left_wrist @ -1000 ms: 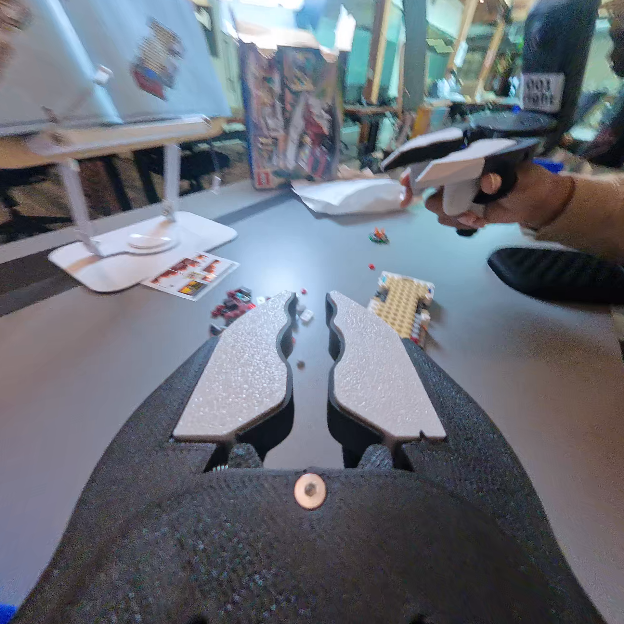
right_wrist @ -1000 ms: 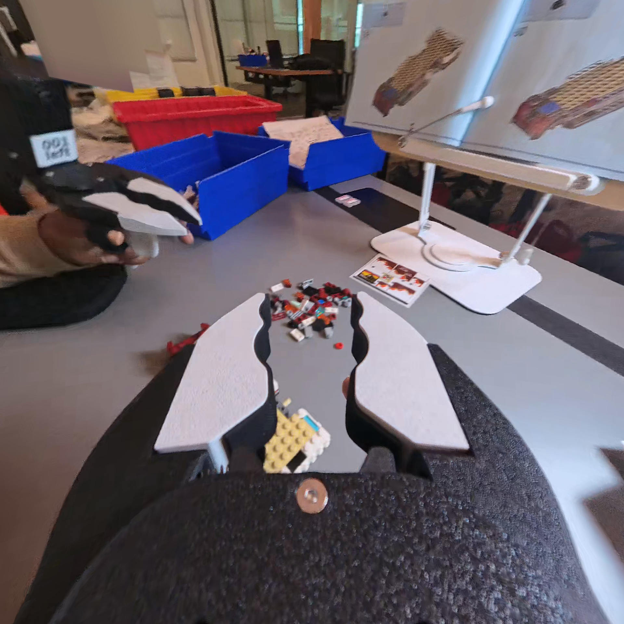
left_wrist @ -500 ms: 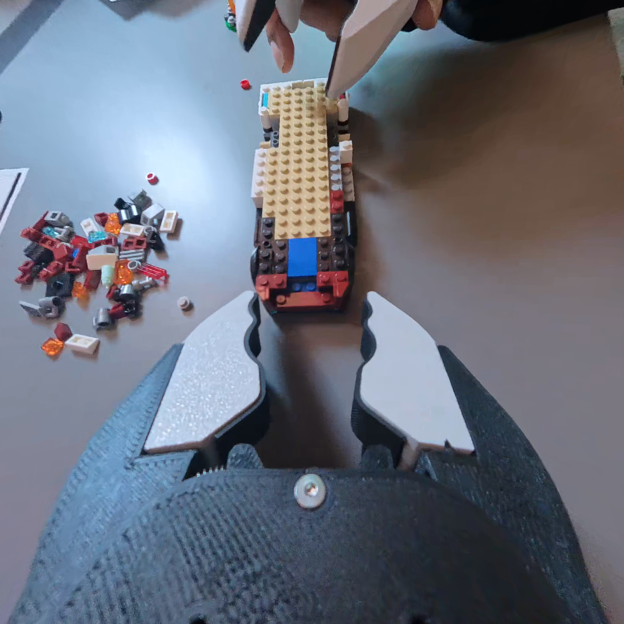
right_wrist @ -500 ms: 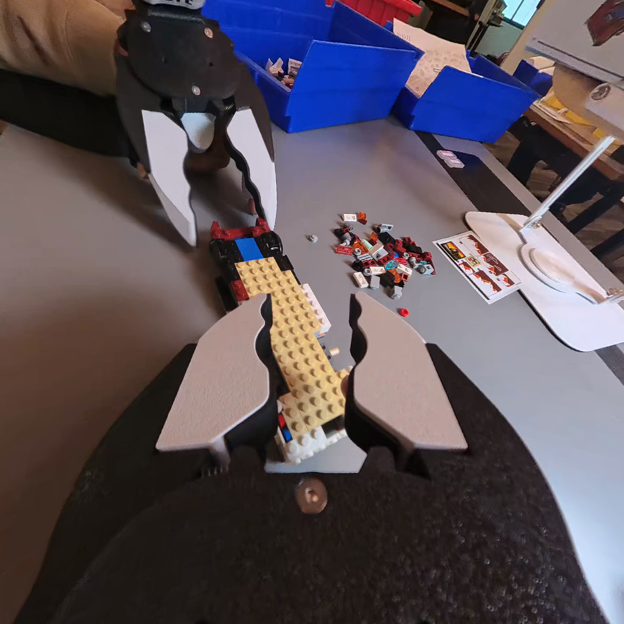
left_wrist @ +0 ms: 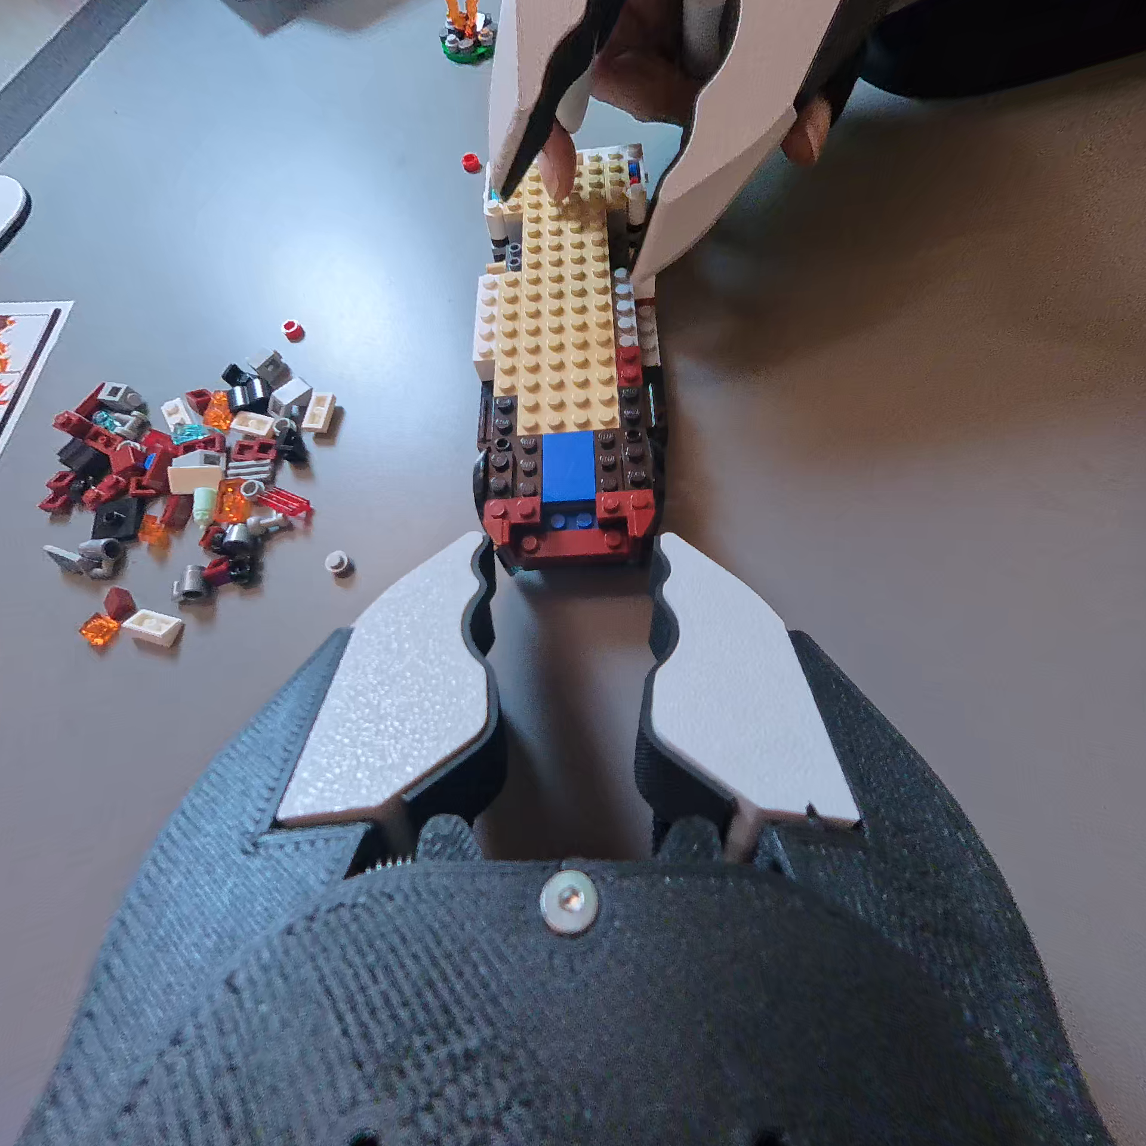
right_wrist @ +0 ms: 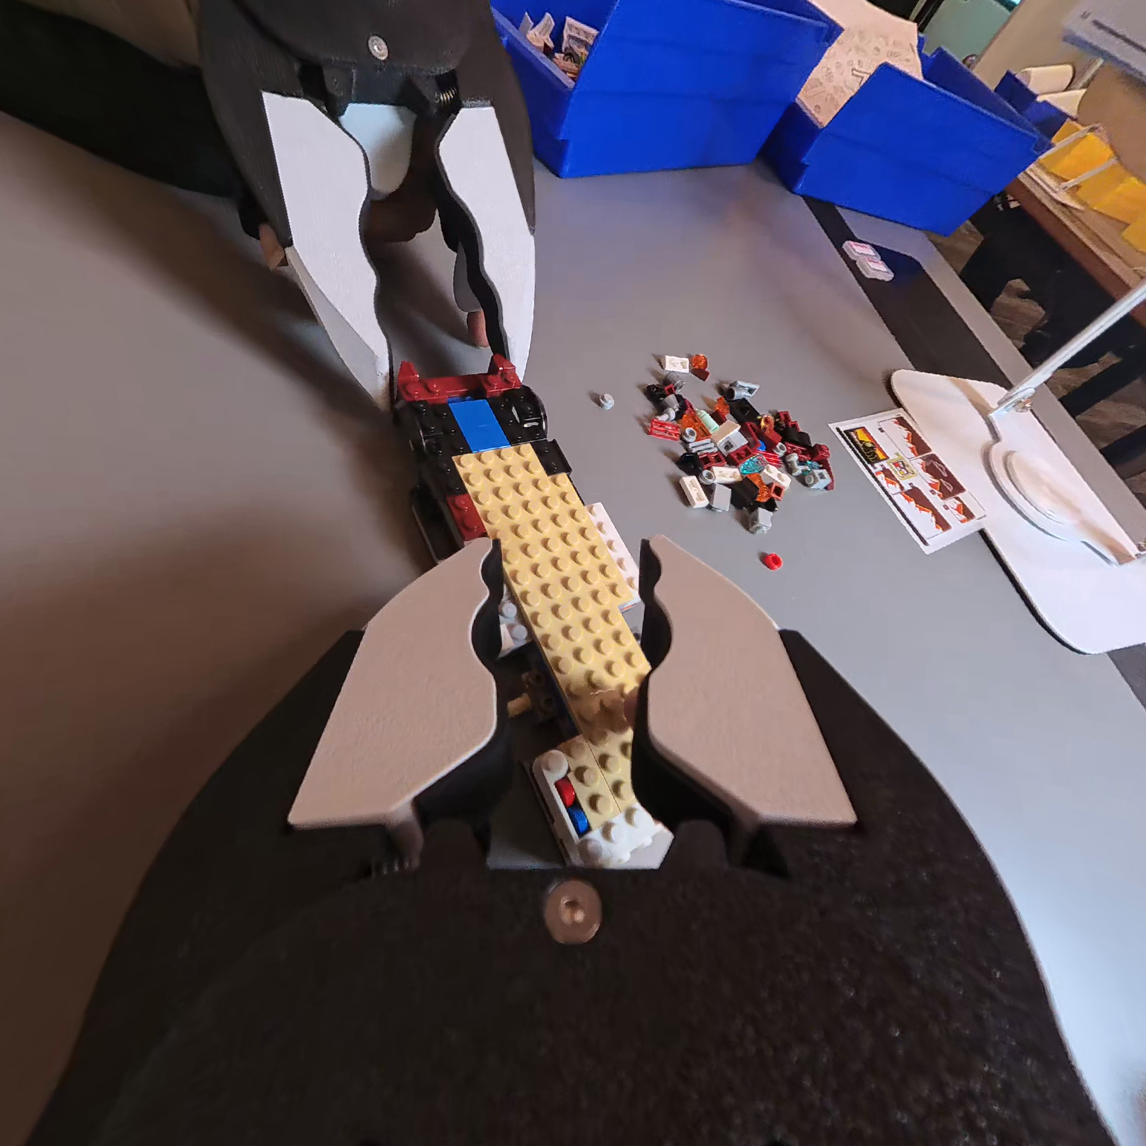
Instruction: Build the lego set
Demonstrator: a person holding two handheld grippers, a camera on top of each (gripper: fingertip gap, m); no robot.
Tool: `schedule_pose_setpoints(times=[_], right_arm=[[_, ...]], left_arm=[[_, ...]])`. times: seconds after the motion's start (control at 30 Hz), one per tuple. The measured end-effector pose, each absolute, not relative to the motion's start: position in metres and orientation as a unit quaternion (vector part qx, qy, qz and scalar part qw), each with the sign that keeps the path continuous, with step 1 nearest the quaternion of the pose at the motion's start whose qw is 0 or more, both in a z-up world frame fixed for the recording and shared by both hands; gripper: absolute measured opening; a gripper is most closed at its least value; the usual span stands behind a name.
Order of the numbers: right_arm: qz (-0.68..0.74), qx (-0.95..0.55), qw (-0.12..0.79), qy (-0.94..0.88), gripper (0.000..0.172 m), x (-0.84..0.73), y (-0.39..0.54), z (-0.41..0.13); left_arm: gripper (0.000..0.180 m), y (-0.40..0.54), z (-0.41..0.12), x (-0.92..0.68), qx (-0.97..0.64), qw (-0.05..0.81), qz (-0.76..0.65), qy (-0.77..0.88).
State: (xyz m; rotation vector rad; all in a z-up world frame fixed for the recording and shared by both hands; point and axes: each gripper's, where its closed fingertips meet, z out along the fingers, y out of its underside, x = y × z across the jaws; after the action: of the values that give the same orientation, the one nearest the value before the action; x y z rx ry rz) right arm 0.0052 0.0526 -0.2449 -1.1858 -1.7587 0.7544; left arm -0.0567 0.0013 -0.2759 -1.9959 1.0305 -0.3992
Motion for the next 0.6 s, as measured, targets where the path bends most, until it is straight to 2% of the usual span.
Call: schedule_pose_setpoints(times=[0.33, 0.43, 0.6], right_arm=[[0.279, -0.463, 0.438, -0.718, 0.042, 0.0058, 0.0501, -0.2487], [0.278, -0.461, 0.439, -0.719, 0.042, 0.0063, 0.0505, -0.2492], [0.270, -0.461, 0.452, -0.714, 0.040, 0.0072, 0.0565, -0.2477]], left_arm=[[0.053, 0.0023, -0.2751, -0.0616, -0.782, 0.429, -0.161, 0.422], [0.045, 0.0031, -0.2733, -0.0625, -0.781, 0.434, -0.159, 0.420], [0.044, 0.0040, -0.2725, -0.0626, -0.786, 0.433, -0.156, 0.412]])
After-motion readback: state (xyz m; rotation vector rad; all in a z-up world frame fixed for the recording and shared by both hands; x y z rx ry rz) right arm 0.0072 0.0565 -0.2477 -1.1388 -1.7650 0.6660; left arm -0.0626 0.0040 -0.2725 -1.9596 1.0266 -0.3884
